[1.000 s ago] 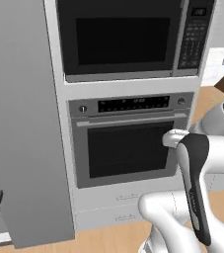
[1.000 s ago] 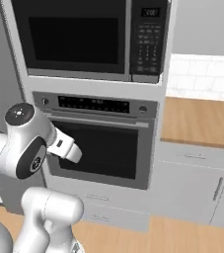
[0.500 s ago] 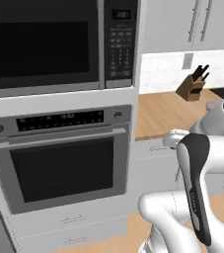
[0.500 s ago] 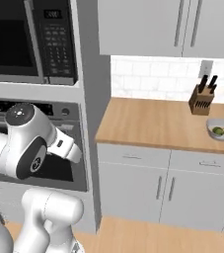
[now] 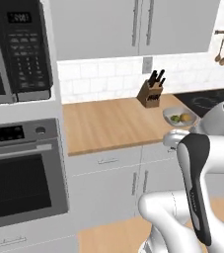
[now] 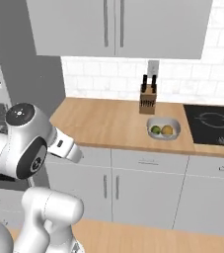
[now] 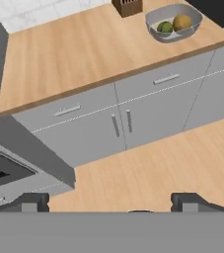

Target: Take the meat container that has the chicken drumstick and place it on the second highest rack of the freezer. Then take the vegetable container that has the lime and potato and place it on the highest rack of the freezer.

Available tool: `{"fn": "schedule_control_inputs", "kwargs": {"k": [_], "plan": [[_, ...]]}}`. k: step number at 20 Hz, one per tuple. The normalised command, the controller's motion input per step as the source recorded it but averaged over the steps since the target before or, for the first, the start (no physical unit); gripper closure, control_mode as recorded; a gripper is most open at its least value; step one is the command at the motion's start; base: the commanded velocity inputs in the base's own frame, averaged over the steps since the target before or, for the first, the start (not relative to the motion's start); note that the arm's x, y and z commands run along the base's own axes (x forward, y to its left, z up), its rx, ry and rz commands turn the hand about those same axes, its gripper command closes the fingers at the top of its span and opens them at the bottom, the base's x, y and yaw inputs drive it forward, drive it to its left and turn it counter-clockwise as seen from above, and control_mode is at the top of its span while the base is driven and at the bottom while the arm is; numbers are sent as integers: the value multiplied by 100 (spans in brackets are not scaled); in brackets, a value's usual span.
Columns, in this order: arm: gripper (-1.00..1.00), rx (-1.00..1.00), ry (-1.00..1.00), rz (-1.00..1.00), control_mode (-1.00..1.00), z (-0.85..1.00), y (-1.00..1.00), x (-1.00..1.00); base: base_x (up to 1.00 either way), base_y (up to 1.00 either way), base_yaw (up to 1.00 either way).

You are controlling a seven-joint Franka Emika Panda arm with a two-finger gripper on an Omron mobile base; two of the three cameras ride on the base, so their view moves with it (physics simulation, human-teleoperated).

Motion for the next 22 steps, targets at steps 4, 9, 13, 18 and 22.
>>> {"fn": "schedule_control_inputs", "kwargs": {"k": [4,9,13,18,22], "plan": [[-100,0,0,0,100,0,0,0,55,-99,7],[-100,0,0,0,100,0,0,0,60,-78,13],[-100,0,0,0,100,0,0,0,44,-2,11],[-100,0,0,0,100,0,0,0,54,25,6],[-100,0,0,0,100,0,0,0,61,22,0]]}}
